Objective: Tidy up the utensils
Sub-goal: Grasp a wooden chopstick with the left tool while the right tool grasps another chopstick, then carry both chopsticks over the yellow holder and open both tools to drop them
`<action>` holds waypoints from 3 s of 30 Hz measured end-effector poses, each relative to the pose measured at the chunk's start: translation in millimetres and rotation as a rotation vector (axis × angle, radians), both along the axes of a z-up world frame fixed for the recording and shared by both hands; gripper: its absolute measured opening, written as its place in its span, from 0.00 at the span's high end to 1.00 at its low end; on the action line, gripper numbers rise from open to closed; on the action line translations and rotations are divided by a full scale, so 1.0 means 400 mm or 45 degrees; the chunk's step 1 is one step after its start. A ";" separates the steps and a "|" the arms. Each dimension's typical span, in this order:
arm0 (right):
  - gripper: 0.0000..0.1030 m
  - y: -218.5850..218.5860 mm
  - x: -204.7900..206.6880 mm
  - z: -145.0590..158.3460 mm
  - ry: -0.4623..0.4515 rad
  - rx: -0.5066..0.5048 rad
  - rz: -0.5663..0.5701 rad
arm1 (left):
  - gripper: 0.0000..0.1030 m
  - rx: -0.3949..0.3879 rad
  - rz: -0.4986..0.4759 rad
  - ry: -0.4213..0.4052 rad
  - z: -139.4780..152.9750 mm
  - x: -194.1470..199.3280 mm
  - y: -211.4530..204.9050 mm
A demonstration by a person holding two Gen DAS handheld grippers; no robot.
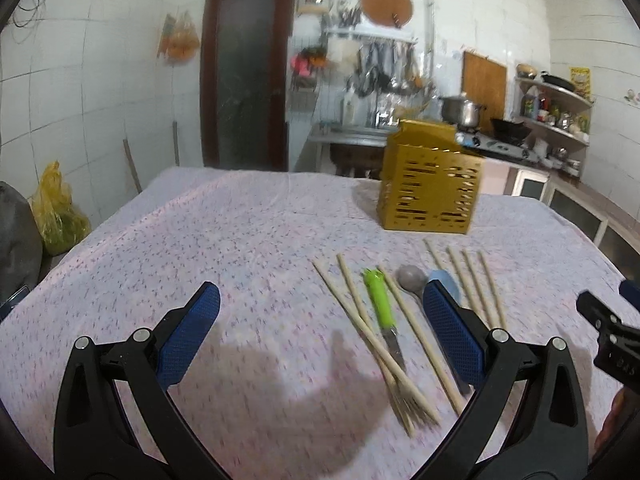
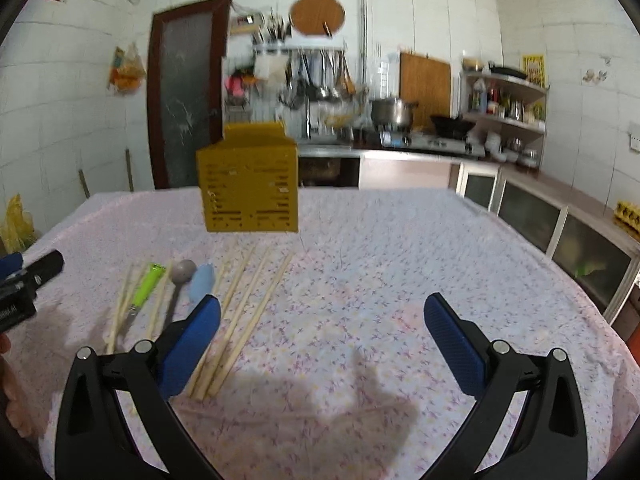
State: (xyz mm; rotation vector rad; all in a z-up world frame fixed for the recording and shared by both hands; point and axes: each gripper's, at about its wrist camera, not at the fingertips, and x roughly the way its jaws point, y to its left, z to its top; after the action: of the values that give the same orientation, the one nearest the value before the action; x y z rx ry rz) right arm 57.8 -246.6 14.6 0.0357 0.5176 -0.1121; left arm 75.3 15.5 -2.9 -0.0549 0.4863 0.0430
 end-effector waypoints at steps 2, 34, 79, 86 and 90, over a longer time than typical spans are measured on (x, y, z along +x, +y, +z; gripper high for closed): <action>0.04 -0.003 0.046 -0.011 0.065 0.014 -0.011 | 0.05 -0.011 0.009 0.061 0.002 0.054 0.012; 0.47 0.043 0.380 -0.151 0.477 0.091 -0.078 | 0.55 -0.127 0.043 0.635 -0.146 0.385 0.046; 0.94 -0.034 0.093 0.114 -0.199 0.251 0.117 | 0.95 -0.035 -0.210 0.020 0.155 0.130 -0.125; 0.94 -0.030 0.076 0.147 -0.297 0.199 0.125 | 0.96 -0.041 -0.211 -0.028 0.178 0.117 -0.121; 0.94 -0.027 0.074 0.153 -0.321 0.182 0.125 | 0.96 -0.069 -0.208 -0.027 0.187 0.137 -0.113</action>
State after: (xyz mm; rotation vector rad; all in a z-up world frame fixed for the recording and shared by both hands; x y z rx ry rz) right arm 87.3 -257.5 75.8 0.1621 0.2741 0.0260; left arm 130.1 -29.5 71.9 -0.0682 0.4696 -0.1308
